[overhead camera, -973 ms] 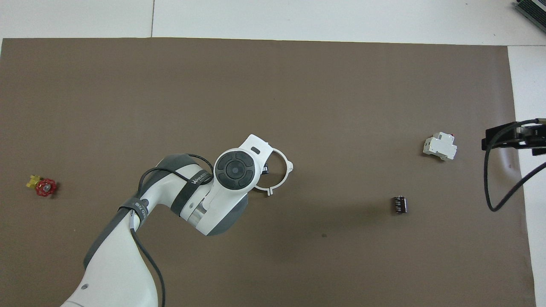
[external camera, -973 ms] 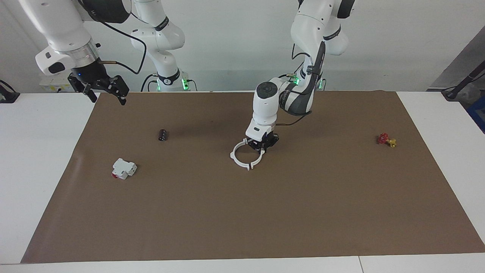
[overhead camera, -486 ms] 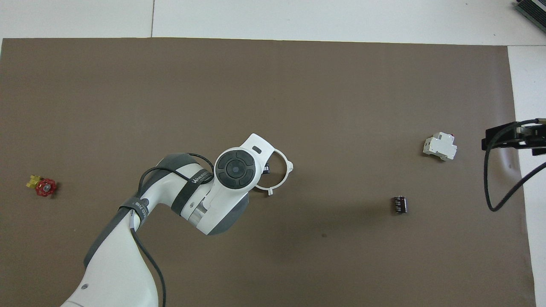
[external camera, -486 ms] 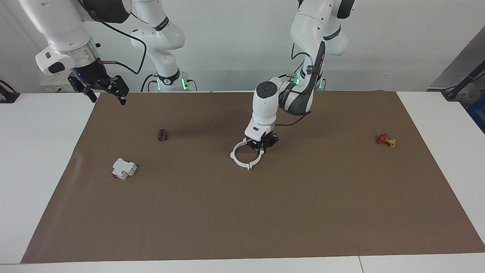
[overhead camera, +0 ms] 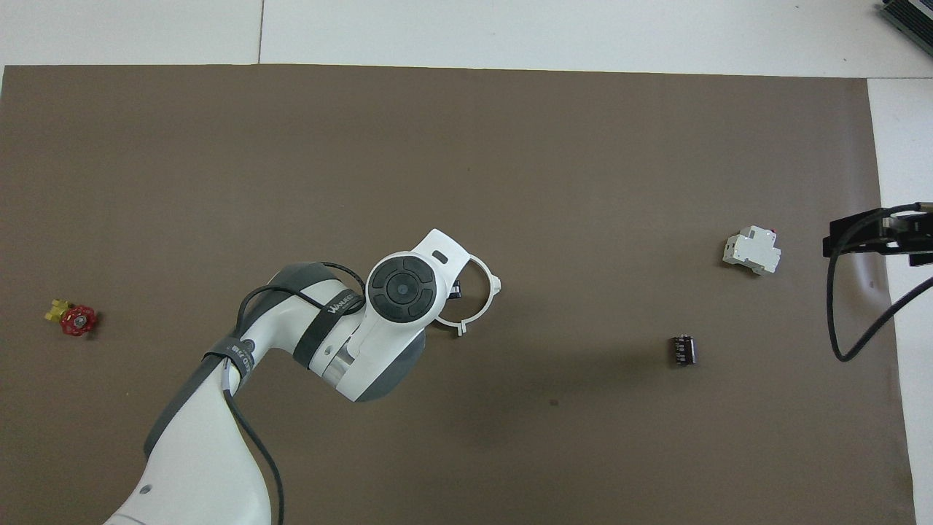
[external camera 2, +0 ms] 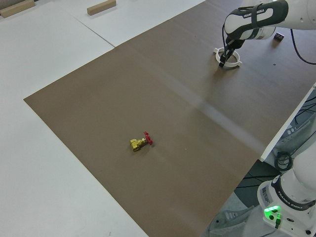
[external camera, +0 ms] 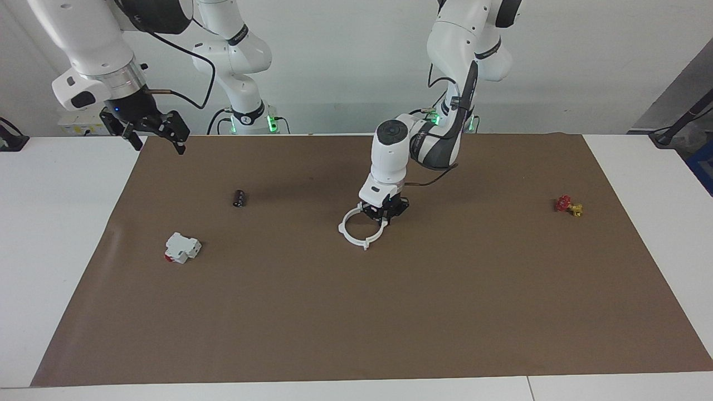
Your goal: Assemble drain pipe with both arms
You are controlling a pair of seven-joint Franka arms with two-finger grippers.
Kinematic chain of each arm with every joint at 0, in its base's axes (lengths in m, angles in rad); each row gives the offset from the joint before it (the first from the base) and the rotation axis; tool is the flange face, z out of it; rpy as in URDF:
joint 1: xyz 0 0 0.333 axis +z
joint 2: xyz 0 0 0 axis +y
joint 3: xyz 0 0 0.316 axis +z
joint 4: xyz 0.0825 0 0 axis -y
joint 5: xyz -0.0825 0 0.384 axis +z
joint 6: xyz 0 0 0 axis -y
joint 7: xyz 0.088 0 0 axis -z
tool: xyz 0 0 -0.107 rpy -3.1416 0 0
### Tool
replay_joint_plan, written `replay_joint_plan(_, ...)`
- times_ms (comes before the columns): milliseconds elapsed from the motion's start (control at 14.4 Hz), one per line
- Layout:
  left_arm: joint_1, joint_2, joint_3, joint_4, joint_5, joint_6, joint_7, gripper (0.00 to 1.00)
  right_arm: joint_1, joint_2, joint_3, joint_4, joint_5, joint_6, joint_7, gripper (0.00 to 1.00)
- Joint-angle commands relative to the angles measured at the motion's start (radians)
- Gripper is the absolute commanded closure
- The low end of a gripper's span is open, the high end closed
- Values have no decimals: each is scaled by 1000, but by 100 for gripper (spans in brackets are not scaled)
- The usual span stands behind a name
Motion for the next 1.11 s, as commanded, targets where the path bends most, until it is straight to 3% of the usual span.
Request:
replay_joint_plan(0, -11, 11, 8, 17, -29, -10, 31, 100, -6, -21, 4, -24, 23, 18, 7, 0)
replay_joint_plan(1042, -11, 17, 8, 23, -73, -1, 30, 100, -6, -21, 4, -24, 23, 18, 7, 0)
